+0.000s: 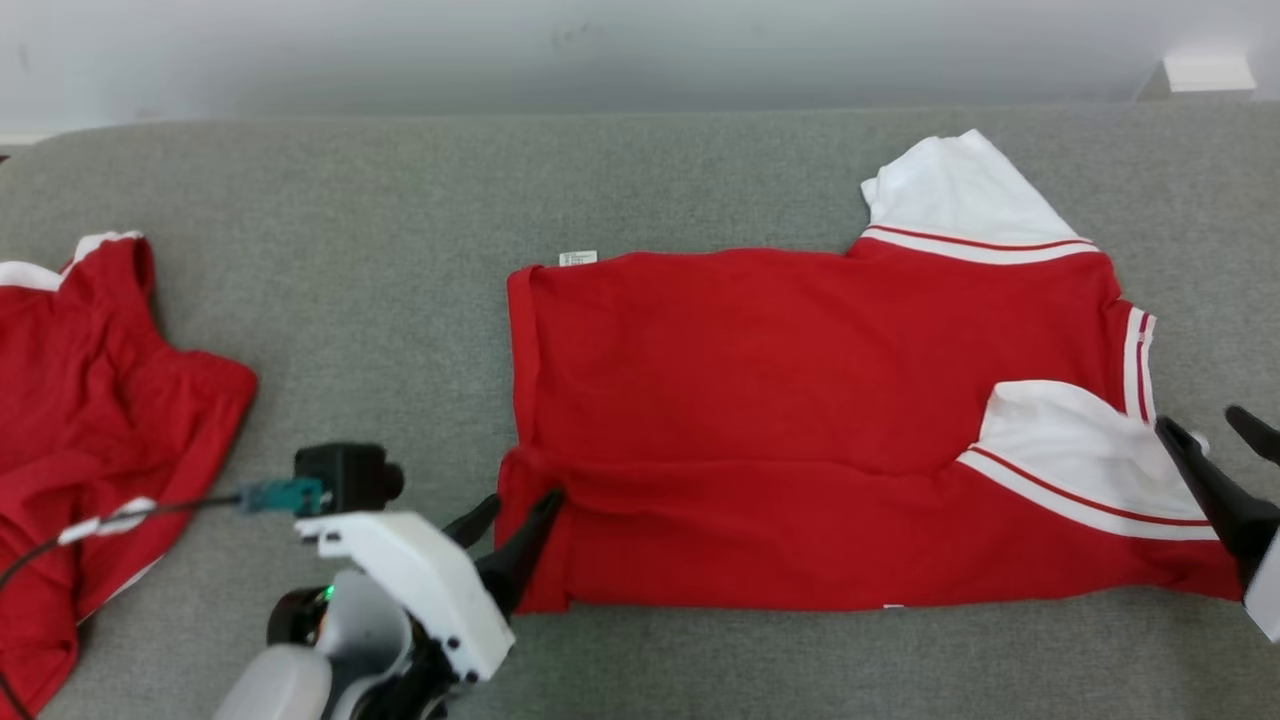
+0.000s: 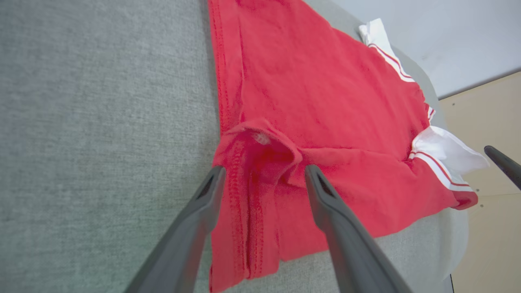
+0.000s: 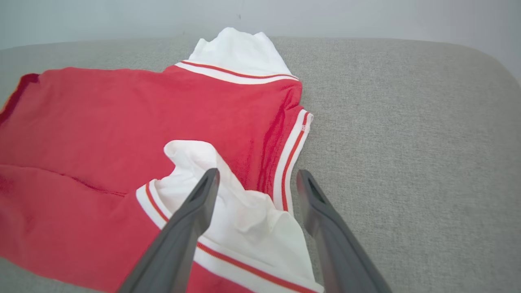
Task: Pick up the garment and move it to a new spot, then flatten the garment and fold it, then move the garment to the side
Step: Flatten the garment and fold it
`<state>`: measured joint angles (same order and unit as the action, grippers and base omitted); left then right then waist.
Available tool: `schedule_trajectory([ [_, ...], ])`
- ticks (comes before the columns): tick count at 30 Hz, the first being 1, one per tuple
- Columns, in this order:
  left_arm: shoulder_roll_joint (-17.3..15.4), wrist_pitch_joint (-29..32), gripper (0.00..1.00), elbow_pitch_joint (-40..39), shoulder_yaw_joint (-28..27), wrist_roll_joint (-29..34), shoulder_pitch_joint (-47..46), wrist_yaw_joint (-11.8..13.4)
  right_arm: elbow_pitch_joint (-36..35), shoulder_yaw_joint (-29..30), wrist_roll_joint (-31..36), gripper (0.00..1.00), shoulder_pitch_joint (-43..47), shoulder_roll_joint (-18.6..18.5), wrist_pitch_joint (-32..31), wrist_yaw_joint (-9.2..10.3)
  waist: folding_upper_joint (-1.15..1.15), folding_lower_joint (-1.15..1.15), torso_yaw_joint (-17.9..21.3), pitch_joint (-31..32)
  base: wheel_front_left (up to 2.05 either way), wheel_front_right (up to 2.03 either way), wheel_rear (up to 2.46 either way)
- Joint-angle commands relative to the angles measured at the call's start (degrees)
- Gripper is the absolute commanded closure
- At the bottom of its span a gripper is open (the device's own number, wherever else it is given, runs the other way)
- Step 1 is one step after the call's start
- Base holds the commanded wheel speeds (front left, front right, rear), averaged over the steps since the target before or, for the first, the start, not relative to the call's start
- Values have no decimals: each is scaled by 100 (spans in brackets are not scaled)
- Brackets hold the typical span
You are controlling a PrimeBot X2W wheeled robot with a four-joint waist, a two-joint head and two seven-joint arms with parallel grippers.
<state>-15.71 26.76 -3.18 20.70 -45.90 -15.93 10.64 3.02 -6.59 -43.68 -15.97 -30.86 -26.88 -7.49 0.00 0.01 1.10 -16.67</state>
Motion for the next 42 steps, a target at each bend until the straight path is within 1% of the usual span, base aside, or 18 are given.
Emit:
schedule_trajectory([
  [1,-109,-218,0,-148,-69,186,234,38,-52,113,91,0,293,-97,203,1,0,-1,46,94,0,0,0],
  [3,-205,-471,0,-329,-81,364,498,97,-174,179,135,0,606,-149,362,1,0,-1,67,166,0,0,0],
  [6,-249,-734,0,-561,-1,574,932,188,-273,265,218,0,1139,-234,480,1,0,-1,108,235,0,0,0],
  [10,-183,-806,0,-632,191,652,1269,225,-225,339,307,0,1473,-204,551,1,0,-1,113,229,0,0,0],
  [12,-205,-845,0,-538,247,705,1348,227,-110,369,447,0,1557,-173,633,1,0,-1,107,203,0,0,0],
  [15,-142,-898,0,-395,289,718,1359,239,100,377,545,0,1471,-35,736,1,0,-1,72,152,0,0,0],
  [17,-145,-916,0,-299,292,695,1301,191,246,365,557,0,1348,32,773,1,0,-1,49,119,0,0,0],
  [21,33,-867,0,-141,319,451,1200,50,521,213,532,0,1121,151,714,1,0,-1,6,79,0,0,0],
  [23,77,-859,0,-39,333,378,1122,5,635,113,497,0,1028,158,634,1,0,-1,-15,76,0,0,0],
  [29,178,-889,0,316,456,427,891,-104,898,-196,325,0,853,185,459,1,0,-1,-19,64,0,0,0],
  [30,190,-901,5,375,469,426,849,-132,944,-242,298,0,823,191,444,1,0,-1,-18,64,0,0,0],
  [31,214,-927,78,439,472,416,801,-160,988,-295,272,0,792,207,431,1,0,-1,-15,66,0,0,0],
  [32,248,-964,100,489,451,389,757,-178,1018,-356,246,2,765,217,426,1,0,-1,-13,73,0,0,0],
  [33,246,-992,100,546,448,373,719,-202,1043,-413,196,58,730,229,431,1,0,-1,-11,90,0,0,0],
  [34,250,-1004,100,598,440,347,688,-237,1070,-446,136,98,701,233,450,1,0,-1,-11,106,0,0,0],
  [35,254,-1000,100,636,432,326,662,-265,1092,-486,74,100,686,216,453,0,0,-1,-16,133,0,0,0],
  [39,195,-985,100,725,353,222,636,-382,1117,-571,-194,100,745,-20,429,2,0,-1,-46,281,0,0,0],
  [42,113,-930,100,665,313,102,792,-441,1054,-570,-428,100,862,-235,425,6,0,-1,-63,433,0,0,0],
])
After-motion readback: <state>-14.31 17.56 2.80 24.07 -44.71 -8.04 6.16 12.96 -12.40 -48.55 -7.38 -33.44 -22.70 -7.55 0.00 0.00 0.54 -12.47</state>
